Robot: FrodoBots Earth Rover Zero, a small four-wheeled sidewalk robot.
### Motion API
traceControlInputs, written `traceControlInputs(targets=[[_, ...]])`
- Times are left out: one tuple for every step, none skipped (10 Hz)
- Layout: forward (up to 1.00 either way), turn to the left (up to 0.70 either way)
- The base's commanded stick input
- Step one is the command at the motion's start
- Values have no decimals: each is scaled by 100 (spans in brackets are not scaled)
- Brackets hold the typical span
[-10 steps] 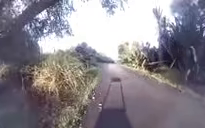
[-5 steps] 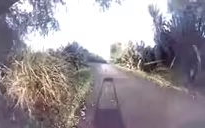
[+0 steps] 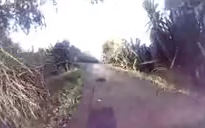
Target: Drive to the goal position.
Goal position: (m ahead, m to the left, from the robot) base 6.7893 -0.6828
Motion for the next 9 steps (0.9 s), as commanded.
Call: traceControlInputs(targets=[[100,-9],[100,0],[100,0],[100,0],[100,0],[100,0],[100,0],[100,0],[100,0]])
